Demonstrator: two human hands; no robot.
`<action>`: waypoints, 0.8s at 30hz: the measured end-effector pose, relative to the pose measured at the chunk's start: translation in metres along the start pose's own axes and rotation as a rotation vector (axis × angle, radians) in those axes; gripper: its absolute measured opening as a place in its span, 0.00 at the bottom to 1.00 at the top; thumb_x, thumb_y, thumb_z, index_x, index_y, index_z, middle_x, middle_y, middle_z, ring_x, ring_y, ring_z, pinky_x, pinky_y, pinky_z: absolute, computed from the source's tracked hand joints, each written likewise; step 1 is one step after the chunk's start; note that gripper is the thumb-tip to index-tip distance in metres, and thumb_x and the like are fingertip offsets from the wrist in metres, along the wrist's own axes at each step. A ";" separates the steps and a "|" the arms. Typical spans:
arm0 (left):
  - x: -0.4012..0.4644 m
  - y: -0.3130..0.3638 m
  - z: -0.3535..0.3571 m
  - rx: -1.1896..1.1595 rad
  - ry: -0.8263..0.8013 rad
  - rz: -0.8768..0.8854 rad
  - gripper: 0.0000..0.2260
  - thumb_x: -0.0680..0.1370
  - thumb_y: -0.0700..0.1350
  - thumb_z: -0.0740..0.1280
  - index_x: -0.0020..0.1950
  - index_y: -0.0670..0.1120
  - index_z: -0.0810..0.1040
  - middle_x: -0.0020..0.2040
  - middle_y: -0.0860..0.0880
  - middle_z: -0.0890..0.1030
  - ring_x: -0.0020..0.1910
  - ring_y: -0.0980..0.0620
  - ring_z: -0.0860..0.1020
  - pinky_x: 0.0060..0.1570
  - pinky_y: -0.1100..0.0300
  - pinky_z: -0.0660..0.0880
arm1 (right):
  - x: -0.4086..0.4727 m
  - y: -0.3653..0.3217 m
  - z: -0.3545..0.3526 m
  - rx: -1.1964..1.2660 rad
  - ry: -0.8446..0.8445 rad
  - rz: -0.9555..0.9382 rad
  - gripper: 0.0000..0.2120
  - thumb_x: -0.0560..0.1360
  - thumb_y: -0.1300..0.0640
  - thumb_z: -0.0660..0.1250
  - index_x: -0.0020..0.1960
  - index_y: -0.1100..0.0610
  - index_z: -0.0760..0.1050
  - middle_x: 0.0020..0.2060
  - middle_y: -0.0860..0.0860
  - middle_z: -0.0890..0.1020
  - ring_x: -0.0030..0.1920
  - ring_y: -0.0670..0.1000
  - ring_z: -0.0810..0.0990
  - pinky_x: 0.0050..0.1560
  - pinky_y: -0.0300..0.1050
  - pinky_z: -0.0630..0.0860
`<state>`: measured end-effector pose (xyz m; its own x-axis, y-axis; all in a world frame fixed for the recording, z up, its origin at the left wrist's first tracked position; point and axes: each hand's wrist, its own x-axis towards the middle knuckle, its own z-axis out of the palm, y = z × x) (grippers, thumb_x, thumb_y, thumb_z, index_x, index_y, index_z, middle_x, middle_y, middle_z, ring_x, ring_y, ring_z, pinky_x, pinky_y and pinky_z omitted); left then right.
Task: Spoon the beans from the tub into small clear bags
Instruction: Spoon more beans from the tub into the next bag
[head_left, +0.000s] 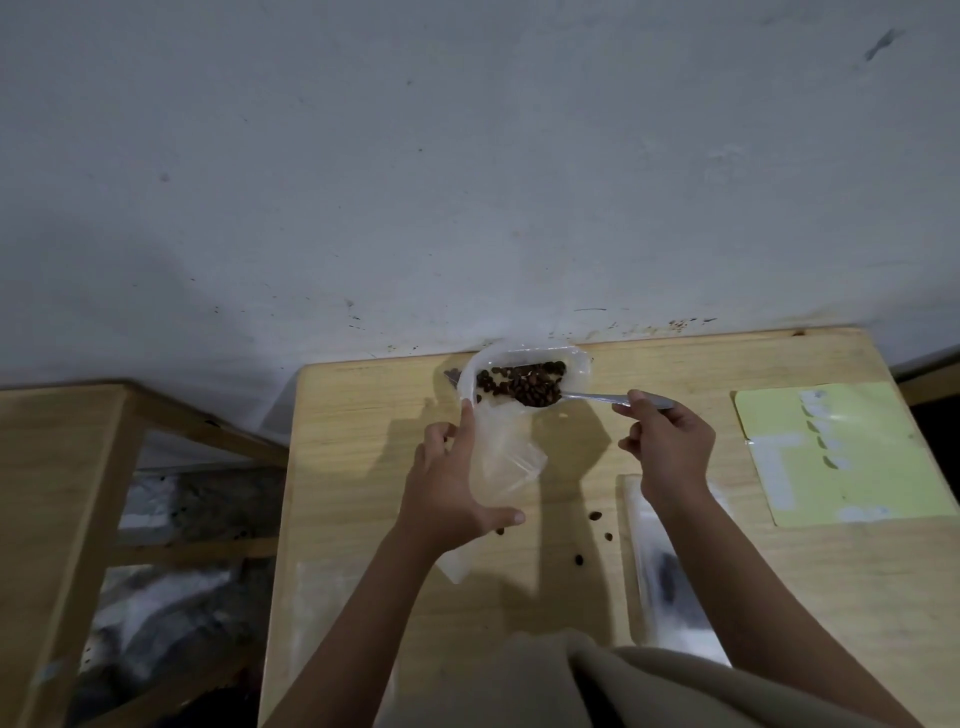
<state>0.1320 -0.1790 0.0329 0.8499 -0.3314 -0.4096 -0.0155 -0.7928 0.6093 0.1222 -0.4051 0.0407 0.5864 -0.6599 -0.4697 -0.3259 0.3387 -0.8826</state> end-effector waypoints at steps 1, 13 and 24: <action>-0.001 0.000 0.001 0.014 0.005 -0.007 0.61 0.59 0.63 0.77 0.76 0.59 0.35 0.68 0.53 0.54 0.68 0.51 0.58 0.64 0.53 0.66 | -0.002 -0.002 -0.002 0.010 -0.009 -0.006 0.05 0.74 0.62 0.69 0.40 0.58 0.80 0.36 0.56 0.83 0.23 0.44 0.70 0.26 0.39 0.74; 0.011 0.009 0.006 0.115 0.068 0.013 0.59 0.60 0.65 0.75 0.76 0.57 0.37 0.67 0.48 0.58 0.64 0.48 0.60 0.63 0.52 0.66 | -0.036 -0.024 -0.010 -0.223 -0.224 -0.296 0.05 0.75 0.62 0.68 0.41 0.59 0.82 0.33 0.59 0.82 0.24 0.47 0.72 0.27 0.42 0.75; 0.011 0.003 0.006 -0.074 0.009 -0.016 0.60 0.60 0.62 0.78 0.77 0.57 0.37 0.72 0.49 0.54 0.72 0.49 0.54 0.68 0.50 0.62 | -0.026 -0.016 0.012 -0.276 -0.087 -0.558 0.04 0.74 0.60 0.70 0.46 0.54 0.82 0.40 0.49 0.84 0.34 0.49 0.80 0.32 0.46 0.78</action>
<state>0.1377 -0.1882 0.0263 0.8547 -0.3135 -0.4138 0.0375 -0.7577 0.6515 0.1209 -0.3857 0.0668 0.7782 -0.6260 0.0503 -0.1261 -0.2343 -0.9640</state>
